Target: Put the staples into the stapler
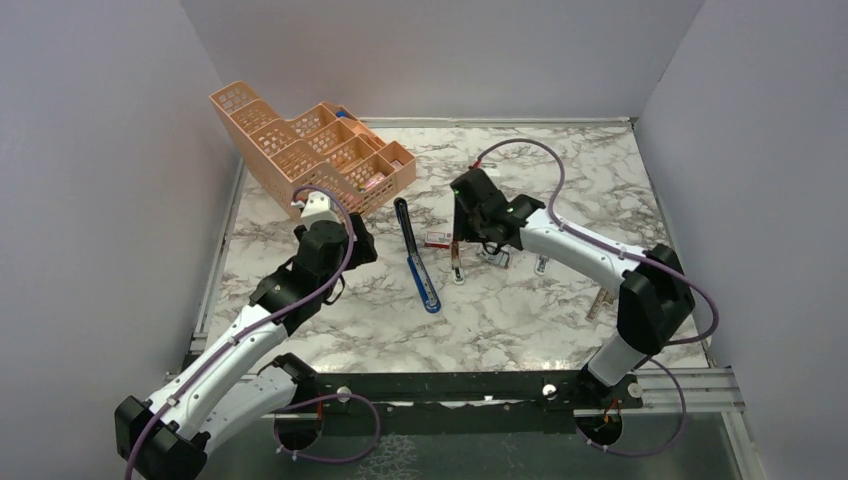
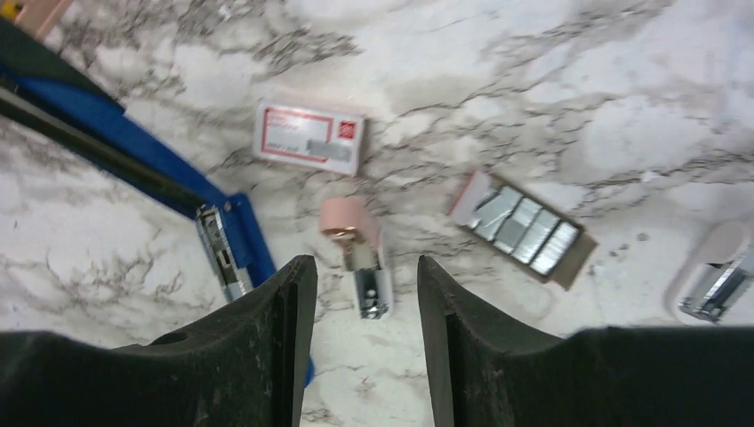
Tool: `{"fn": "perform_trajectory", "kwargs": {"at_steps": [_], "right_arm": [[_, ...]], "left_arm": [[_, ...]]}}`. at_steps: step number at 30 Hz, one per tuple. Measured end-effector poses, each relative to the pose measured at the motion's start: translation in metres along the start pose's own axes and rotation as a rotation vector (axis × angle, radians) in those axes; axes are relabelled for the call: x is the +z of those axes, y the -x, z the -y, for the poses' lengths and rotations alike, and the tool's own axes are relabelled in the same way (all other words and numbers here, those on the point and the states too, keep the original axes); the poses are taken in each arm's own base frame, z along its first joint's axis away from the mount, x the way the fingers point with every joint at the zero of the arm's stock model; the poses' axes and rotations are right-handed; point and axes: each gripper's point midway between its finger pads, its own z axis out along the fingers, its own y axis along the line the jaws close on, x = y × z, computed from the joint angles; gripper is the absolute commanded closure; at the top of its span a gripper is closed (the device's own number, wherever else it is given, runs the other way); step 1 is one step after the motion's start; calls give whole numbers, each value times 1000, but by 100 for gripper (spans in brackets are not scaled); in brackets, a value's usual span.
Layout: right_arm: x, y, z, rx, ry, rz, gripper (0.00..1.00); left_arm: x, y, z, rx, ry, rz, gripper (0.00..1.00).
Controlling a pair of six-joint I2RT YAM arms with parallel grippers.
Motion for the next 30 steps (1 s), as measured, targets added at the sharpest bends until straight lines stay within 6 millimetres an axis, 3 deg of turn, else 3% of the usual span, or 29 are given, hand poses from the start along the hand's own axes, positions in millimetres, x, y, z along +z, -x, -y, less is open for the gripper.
{"fn": "perform_trajectory", "kwargs": {"at_steps": [4,12,15,30], "right_arm": [[0,12,30,52,-52,22,55],[26,-9,63,61,-153,-70,71],[34,-18,70,54,-179,-103,75],[54,-38,87,38,-232,-180,70]], "left_arm": [[3,-3,5,3,-22,-17,18],[4,-5,11,1,-44,-25,18],[4,-4,11,0,-46,-24,18],[5,-4,11,2,-46,-22,18]]}}
